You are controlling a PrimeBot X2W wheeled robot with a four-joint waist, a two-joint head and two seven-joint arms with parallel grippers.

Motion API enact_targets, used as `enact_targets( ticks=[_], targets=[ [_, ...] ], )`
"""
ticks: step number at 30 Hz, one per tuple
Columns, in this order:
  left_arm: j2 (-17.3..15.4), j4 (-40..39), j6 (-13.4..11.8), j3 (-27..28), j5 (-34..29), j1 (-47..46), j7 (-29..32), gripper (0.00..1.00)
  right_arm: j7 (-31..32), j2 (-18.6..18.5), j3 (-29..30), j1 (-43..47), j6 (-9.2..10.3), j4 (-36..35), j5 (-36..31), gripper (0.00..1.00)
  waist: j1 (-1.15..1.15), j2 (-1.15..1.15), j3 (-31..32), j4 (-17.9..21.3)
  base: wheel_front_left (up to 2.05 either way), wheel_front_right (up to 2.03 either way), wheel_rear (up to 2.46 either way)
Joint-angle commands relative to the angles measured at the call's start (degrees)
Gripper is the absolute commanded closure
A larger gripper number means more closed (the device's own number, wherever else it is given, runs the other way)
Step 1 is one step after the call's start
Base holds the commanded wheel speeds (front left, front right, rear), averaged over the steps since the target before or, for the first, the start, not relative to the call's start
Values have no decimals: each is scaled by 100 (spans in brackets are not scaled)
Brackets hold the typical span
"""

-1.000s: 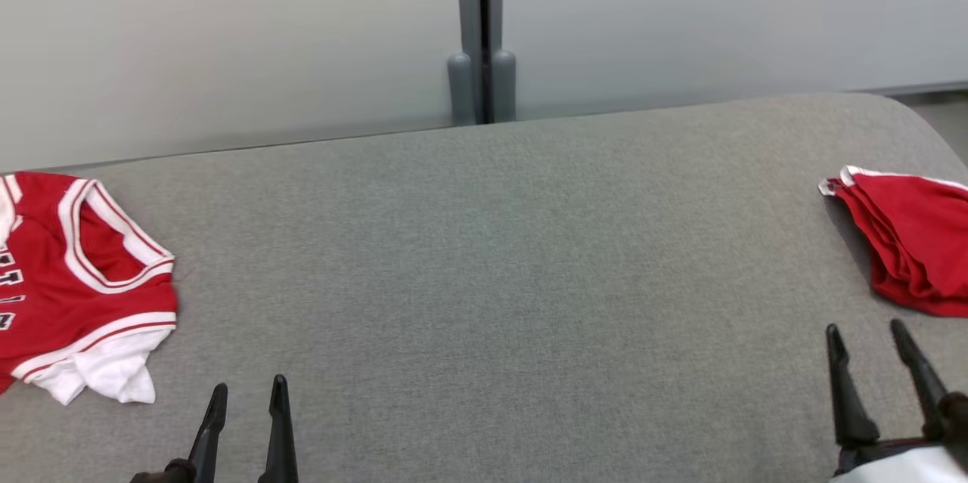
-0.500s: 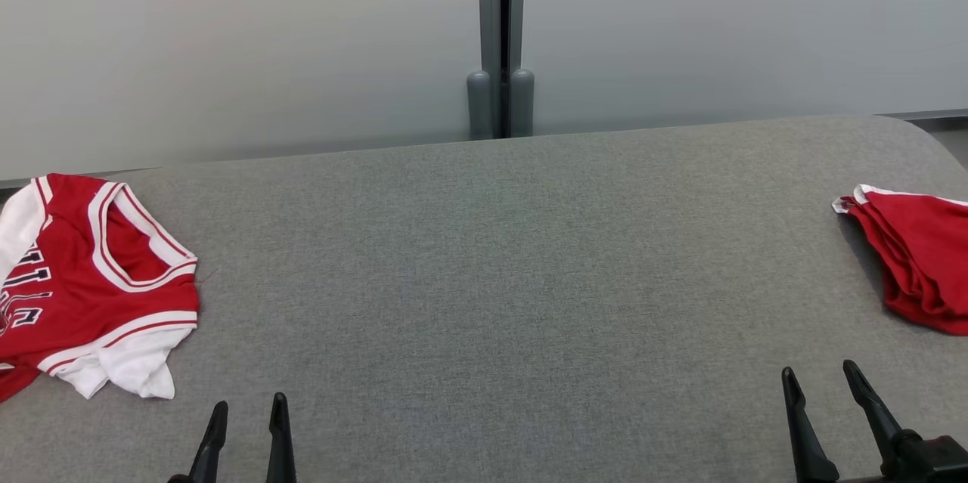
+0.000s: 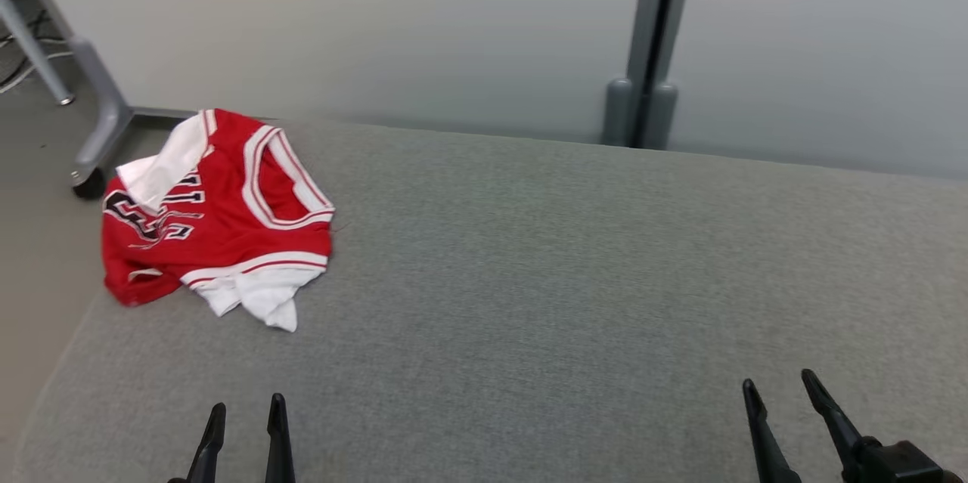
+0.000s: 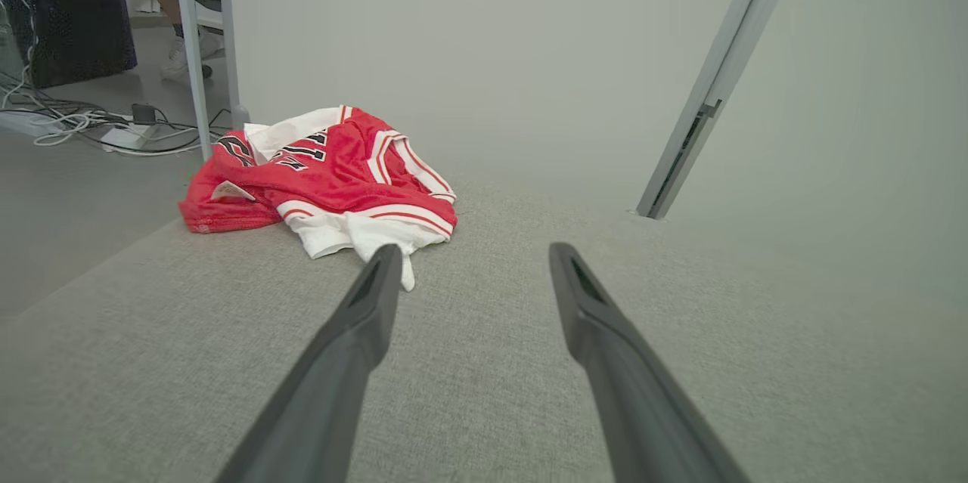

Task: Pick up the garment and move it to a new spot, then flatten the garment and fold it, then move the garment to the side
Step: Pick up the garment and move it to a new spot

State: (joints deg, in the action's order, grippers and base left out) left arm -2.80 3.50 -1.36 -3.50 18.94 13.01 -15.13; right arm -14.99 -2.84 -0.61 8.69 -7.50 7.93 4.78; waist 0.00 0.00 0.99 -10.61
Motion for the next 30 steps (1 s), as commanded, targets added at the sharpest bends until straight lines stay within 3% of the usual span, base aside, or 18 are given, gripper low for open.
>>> enact_targets(
  ticks=[1,8,14,22,23,29,30],
  targets=[
    [-19,-23,-11,21,21,59,-1,0,-27,-20,-21,-76,1,-4,24,0,0,0,-21,-463,0,0,0],
    [-17,-148,-8,34,92,-136,-1,0,-28,-63,-54,-250,1,-47,-13,0,0,0,-318,-749,0,0,0],
    [-20,70,141,-208,242,-1107,0,0,-27,-344,81,-529,1,-248,19,0,0,0,-1253,-745,0,0,0],
    [-169,1557,199,-453,151,-3518,830,0,-28,-851,140,-977,1,-475,116,0,0,0,-2454,-558,0,0,0],
    [-200,2102,144,-438,161,-4052,1102,0,-28,-930,122,-1020,1,-497,142,0,0,0,-2592,-505,0,0,0],
    [-333,3723,-34,-469,101,-5143,1835,0,-15,-990,69,-1113,2,-502,213,0,0,0,-2737,-304,0,0,0],
    [-354,3941,-27,-468,108,-5245,1885,25,-15,-973,58,-1128,2,-504,228,0,0,0,-2730,-267,0,0,0]
  ],
)
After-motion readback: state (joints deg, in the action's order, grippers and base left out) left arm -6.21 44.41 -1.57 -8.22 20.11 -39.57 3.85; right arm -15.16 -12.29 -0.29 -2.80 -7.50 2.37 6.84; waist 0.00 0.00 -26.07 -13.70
